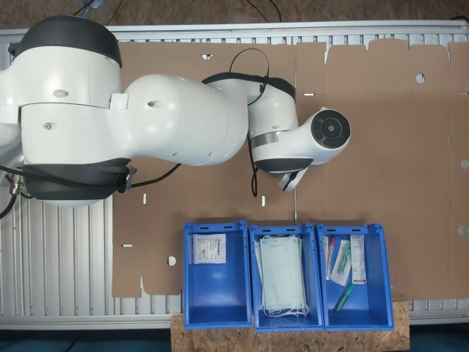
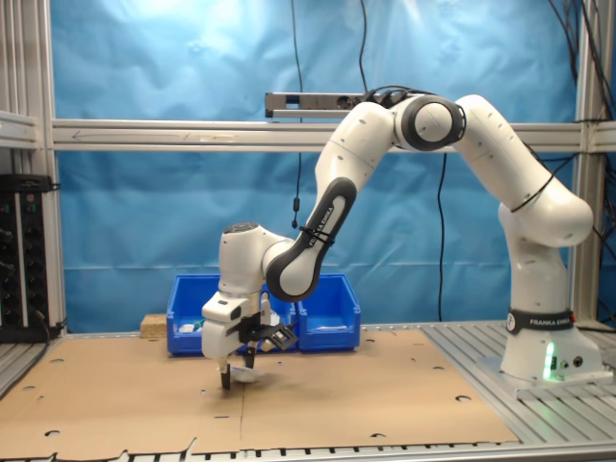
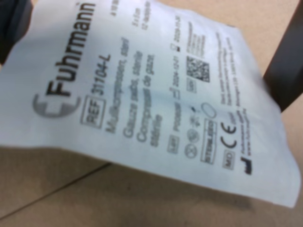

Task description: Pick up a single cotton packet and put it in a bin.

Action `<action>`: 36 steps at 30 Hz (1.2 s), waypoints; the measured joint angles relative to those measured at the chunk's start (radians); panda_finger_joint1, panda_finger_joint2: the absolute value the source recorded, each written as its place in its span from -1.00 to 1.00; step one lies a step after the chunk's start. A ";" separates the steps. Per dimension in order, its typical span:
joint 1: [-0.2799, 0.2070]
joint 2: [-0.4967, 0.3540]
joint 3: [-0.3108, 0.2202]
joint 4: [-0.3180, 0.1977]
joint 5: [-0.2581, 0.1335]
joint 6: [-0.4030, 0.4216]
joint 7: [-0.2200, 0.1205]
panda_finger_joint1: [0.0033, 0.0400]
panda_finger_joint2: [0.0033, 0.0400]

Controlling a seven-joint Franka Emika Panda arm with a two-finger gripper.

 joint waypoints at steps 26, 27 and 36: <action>-0.001 0.002 0.000 0.000 0.000 0.012 0.000 1.00 1.00; -0.001 0.002 0.000 0.000 0.000 0.013 0.000 1.00 1.00; -0.001 0.002 -0.001 0.000 0.000 0.014 0.000 1.00 1.00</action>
